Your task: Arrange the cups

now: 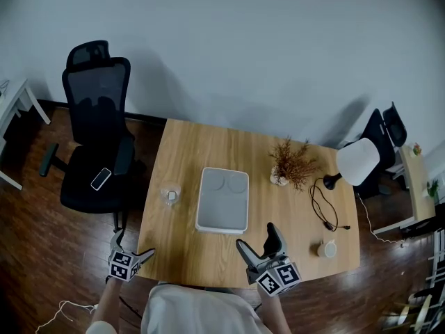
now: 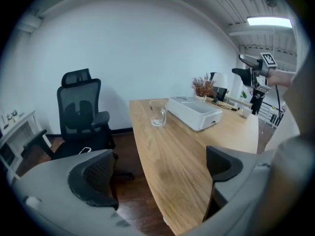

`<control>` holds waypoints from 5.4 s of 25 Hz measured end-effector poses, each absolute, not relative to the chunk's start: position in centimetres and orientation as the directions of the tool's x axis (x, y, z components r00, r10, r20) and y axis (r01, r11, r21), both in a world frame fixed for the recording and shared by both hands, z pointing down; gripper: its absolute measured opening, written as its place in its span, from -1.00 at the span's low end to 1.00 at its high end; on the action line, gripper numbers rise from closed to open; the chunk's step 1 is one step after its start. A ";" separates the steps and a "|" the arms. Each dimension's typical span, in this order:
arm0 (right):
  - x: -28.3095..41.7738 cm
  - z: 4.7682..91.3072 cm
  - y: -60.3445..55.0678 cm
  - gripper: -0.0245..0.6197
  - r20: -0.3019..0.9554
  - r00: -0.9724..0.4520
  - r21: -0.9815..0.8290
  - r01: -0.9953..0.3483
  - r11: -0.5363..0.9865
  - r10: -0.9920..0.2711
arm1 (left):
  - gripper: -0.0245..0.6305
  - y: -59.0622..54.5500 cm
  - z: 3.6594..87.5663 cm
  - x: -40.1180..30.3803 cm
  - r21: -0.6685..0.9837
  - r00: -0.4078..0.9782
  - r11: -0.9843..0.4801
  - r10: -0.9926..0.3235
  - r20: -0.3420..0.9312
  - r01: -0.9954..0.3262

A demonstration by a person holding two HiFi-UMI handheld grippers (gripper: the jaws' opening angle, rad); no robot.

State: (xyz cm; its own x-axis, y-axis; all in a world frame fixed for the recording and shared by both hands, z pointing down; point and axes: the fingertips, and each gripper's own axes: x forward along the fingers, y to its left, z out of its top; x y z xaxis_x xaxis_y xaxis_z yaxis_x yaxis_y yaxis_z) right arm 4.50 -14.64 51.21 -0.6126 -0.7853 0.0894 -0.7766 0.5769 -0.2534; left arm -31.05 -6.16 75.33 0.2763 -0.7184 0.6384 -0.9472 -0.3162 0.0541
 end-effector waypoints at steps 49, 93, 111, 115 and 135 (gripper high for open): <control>5.4 51.2 -13.2 0.64 0.042 -0.630 -0.297 -0.749 0.592 -0.775 | 0.31 -16.4 69.3 -23.0 0.032 0.193 -0.224 -0.748 0.635 -0.974; 13.5 52.1 -12.3 0.64 0.070 -0.500 -0.331 -0.828 0.452 -0.863 | 0.32 -30.5 63.1 -7.9 0.020 0.402 -0.489 -0.692 0.600 -0.872; 16.1 52.9 -11.4 0.64 0.109 -0.467 -0.321 -0.852 0.414 -0.877 | 0.33 -39.1 68.6 -7.7 0.053 0.380 -0.456 -0.667 0.641 -0.889; 15.6 52.7 -11.5 0.64 0.101 -0.479 -0.319 -0.846 0.428 -0.872 | 0.46 -38.9 67.3 -8.3 0.003 0.345 -0.430 -0.721 0.602 -0.903; 8.3 50.2 -15.1 0.64 -0.009 -0.579 -0.325 -0.769 0.550 -0.815 | 0.61 -19.0 50.7 -16.5 0.074 0.298 -0.289 -0.935 0.193 -0.954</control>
State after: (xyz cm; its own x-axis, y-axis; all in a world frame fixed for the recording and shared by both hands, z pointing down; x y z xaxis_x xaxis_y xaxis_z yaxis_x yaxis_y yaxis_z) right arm 8.32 -15.05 50.21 -0.5794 -0.8150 -0.0088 -0.7692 0.5504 -0.3246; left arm -16.48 -19.01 50.71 0.2983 -0.9348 0.1928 -0.9544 -0.2892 0.0742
